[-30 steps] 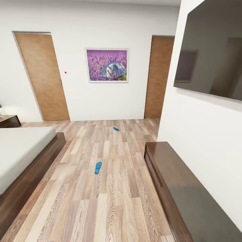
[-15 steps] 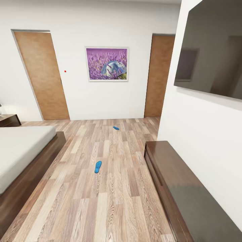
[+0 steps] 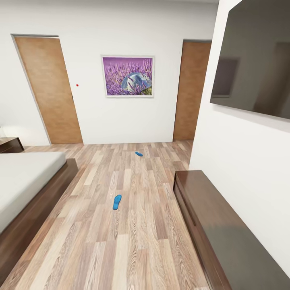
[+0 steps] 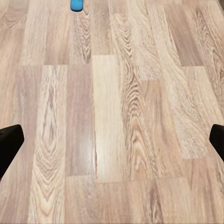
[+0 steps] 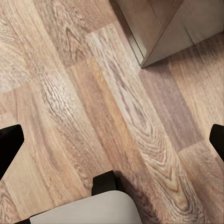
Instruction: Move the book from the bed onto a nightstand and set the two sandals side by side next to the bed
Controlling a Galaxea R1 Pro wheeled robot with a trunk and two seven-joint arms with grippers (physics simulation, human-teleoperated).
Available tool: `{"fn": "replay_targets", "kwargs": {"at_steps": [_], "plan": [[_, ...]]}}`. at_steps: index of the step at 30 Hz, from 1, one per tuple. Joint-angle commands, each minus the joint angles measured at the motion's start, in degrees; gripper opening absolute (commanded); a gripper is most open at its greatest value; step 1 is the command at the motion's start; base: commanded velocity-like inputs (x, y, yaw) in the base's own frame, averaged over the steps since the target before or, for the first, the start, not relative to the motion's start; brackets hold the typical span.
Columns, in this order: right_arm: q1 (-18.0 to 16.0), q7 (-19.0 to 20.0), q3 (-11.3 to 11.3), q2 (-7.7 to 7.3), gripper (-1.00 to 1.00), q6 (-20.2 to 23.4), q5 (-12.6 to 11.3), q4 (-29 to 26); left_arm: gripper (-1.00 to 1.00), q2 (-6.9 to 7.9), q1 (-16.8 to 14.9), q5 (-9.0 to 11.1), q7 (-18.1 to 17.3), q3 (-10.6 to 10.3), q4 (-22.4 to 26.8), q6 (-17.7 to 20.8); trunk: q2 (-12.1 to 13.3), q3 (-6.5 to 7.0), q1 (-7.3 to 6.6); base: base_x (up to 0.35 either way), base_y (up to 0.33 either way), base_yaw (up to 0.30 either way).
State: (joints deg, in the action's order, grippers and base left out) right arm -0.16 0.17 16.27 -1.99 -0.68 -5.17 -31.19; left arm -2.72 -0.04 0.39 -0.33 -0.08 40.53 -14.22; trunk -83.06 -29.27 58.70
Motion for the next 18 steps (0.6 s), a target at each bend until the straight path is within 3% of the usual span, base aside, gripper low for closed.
{"fn": "replay_targets", "kwargs": {"at_steps": [1, 7, 18], "plan": [[0.0, 0.0, 0.0, -0.01, 1.0, -0.1, -0.5, 0.0, 1.0, 0.0, 0.0, 0.0, 0.0, 0.0, 0.0, -0.1, 0.0, -0.05, 0.03, 0.285, 0.0, 0.0], [0.0, 0.0, 0.0, -0.01, 1.0, -0.1, -0.5, 0.5, 1.0, 0.0, 0.0, 0.0, 0.0, 0.0, 0.0, -0.1, 0.0, -0.05, 0.03, 0.183, 0.0, 0.0], [0.0, 0.0, 0.1, -0.03, 1.0, -0.1, -0.5, 3.0, 1.0, 0.0, 0.0, 0.0, 0.1, 0.0, 0.0, -0.1, 0.0, -0.05, 0.03, 0.028, 0.0, 0.0]]}}
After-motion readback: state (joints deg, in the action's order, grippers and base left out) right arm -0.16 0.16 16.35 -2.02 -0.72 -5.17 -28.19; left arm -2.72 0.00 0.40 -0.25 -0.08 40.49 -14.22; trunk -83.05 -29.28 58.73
